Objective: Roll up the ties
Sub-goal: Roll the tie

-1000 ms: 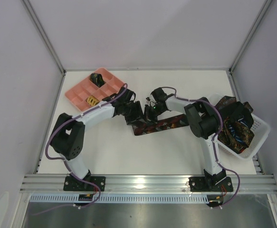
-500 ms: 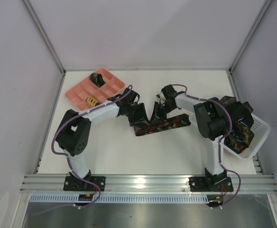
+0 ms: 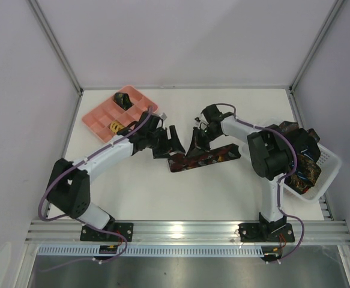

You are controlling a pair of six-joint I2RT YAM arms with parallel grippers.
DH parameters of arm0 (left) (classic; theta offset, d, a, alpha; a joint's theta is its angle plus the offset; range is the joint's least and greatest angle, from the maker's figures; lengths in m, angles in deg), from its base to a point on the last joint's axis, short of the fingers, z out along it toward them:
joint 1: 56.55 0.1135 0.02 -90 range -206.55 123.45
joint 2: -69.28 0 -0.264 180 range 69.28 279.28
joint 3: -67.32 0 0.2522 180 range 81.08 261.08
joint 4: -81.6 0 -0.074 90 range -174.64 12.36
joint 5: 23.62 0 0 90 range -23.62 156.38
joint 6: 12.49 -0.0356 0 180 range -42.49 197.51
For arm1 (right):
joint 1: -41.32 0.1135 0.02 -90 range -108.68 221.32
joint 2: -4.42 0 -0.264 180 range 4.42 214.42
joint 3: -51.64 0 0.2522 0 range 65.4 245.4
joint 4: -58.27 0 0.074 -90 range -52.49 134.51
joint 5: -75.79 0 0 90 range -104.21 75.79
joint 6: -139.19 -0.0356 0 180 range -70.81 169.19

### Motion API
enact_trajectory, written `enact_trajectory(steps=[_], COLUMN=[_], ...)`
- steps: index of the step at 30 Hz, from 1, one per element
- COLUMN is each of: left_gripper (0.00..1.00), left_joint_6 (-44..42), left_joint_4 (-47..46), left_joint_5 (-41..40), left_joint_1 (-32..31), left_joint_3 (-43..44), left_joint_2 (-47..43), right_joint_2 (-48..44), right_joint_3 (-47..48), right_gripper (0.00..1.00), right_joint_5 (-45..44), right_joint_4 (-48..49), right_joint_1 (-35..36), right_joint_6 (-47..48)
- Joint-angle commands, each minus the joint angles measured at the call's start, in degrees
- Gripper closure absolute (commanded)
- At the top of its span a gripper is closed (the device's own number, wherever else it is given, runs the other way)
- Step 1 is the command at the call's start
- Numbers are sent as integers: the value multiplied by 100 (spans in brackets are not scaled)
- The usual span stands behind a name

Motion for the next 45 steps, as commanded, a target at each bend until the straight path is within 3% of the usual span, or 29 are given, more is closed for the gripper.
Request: enact_trajectory(steps=[1,13,19,28,32,36,38,43,45], left_gripper=[21,17,9,13,15,7,0,0,0], left_joint_6=[-16,361,747,1119,267,-752,-1455,-3420,-3925], left_joint_4=[-51,-920,-1649,-2275,-1513,-625,-491,-499,-491], left_joint_5=[-92,452,743,937,349,-284,-443,-1075,-1173], left_joint_1=[234,656,683,683,630,630,586,270,86], left_joint_3=[-370,-1750,-1979,-1963,-1480,-1154,-935,-495,-337], left_joint_2=[-553,-941,-607,18,-218,-632,-764,-712,-388], right_joint_2=[-360,-273,35,70,-35,-97,-236,-781,-1088], right_joint_3=[431,827,678,318,238,264,308,537,546], right_gripper=[100,100,100,100,100,100,100,100,94], right_joint_5=[83,12,-120,-322,-313,-103,99,170,162], right_joint_4=[-226,-428,-384,-217,-139,-95,-16,-24,-50], right_joint_1=[175,368,351,263,210,167,62,-474,-850], right_joint_6=[124,239,370,467,432,344,212,-43,-131])
